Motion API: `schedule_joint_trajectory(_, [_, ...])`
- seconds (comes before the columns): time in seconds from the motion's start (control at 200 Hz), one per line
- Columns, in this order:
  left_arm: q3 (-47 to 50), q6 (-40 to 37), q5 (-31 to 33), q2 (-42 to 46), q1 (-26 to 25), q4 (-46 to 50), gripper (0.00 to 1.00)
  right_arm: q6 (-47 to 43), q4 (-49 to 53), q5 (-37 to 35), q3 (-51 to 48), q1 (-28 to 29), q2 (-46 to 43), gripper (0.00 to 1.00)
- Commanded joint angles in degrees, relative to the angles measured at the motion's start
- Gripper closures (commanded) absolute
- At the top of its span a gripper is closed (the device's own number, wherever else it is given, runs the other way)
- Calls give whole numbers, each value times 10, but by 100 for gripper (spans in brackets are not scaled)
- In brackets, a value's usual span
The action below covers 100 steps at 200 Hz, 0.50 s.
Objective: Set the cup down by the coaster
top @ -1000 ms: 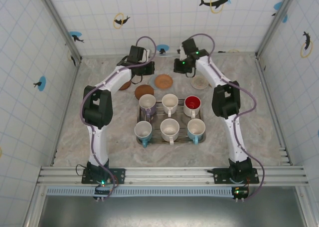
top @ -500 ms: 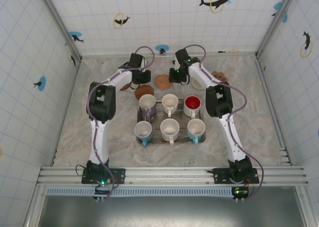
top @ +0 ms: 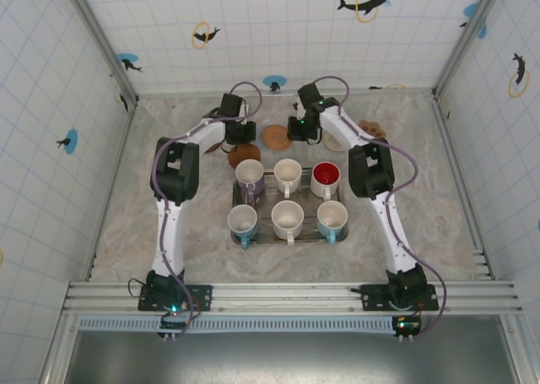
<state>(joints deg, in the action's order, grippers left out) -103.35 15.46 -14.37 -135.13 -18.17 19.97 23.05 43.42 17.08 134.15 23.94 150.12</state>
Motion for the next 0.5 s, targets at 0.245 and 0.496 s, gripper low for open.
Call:
schedule_joint_trajectory(0.245, [6, 5, 9, -21, 13, 13, 100, -22, 43, -35, -28, -26, -37, 100])
schedule_joint_trajectory(0.496, [7, 5, 1, -16, 12, 13, 100, -12, 25, -35, -19, -22, -71, 100])
